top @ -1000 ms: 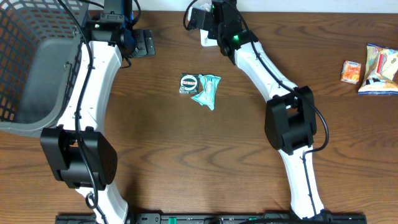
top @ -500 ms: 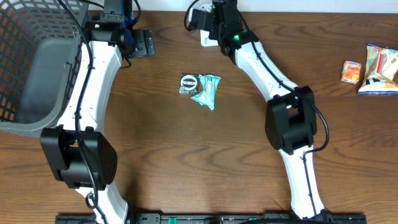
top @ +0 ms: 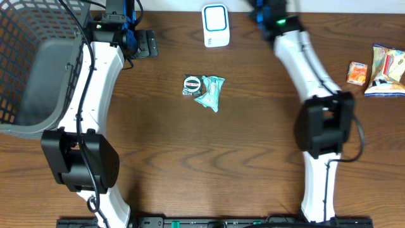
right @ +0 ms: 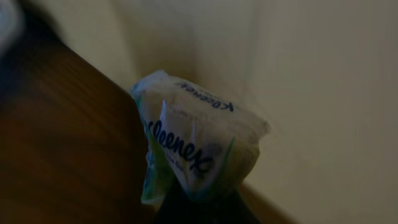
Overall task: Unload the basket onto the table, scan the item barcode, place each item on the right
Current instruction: 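Carry the Kleenex packet to the far right and release it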
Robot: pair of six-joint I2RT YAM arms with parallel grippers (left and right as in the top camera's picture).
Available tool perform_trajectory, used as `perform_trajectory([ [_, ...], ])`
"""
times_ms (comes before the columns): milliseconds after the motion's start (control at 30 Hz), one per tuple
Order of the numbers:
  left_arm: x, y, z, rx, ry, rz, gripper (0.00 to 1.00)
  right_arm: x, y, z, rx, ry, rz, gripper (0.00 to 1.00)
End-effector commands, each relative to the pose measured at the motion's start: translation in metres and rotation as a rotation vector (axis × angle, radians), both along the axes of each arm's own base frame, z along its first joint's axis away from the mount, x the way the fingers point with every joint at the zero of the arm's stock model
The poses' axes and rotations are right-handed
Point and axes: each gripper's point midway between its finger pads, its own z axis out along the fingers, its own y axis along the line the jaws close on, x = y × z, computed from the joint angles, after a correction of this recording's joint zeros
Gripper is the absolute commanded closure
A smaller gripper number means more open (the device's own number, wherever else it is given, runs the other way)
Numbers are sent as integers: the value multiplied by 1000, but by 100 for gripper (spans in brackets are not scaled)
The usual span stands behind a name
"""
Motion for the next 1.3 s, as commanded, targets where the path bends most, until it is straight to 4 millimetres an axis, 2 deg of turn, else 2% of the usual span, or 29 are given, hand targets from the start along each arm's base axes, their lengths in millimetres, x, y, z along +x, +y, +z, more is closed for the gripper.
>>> perform_trajectory([
  [0,0,2,14,-3,-31,18,3,-17,-82,2,141,28,-288,98],
  [33,0,2,14,-3,-31,18,2,-20,-90,-3,149,46,-313,98],
  [100,0,2,14,-3,-31,18,2,-36,-128,-21,193,112,-428,99],
  [167,0,2,14,-3,-31,18,2,-49,-156,-32,228,150,-509,98],
  [200,0,2,14,-3,-31,18,2,-59,-178,-39,263,176,-569,98],
  [467,0,2,14,-3,-31,18,2,-91,-244,-55,415,215,-767,99],
  [600,0,2,14,-3,-31,18,2,-104,-262,-65,446,228,-842,98],
  [633,0,2,14,-3,-31,18,3,-109,-266,-70,445,244,-854,95],
  [700,0,2,14,-3,-31,19,2,-115,-269,-78,443,263,-866,75],
  [800,0,2,14,-3,-31,18,2,-122,-272,-90,440,289,-880,54],
  [833,0,2,14,-3,-31,18,2,-123,-273,-93,439,294,-883,41],
  [867,0,2,14,-3,-31,18,2,-124,-274,-96,440,297,-885,9],
  [900,0,2,14,-3,-31,18,2,-125,-273,-97,439,301,-886,1],
  [1033,0,2,14,-3,-31,18,2,-123,-267,-98,450,307,-869,1],
  [1100,0,2,14,-3,-31,18,2,-117,-255,-99,489,318,-829,1],
  [1200,0,2,14,-3,-31,18,2,-105,-221,-101,608,356,-715,1],
  [1267,0,2,14,-3,-31,18,2,-96,-190,-100,721,388,-607,1],
])
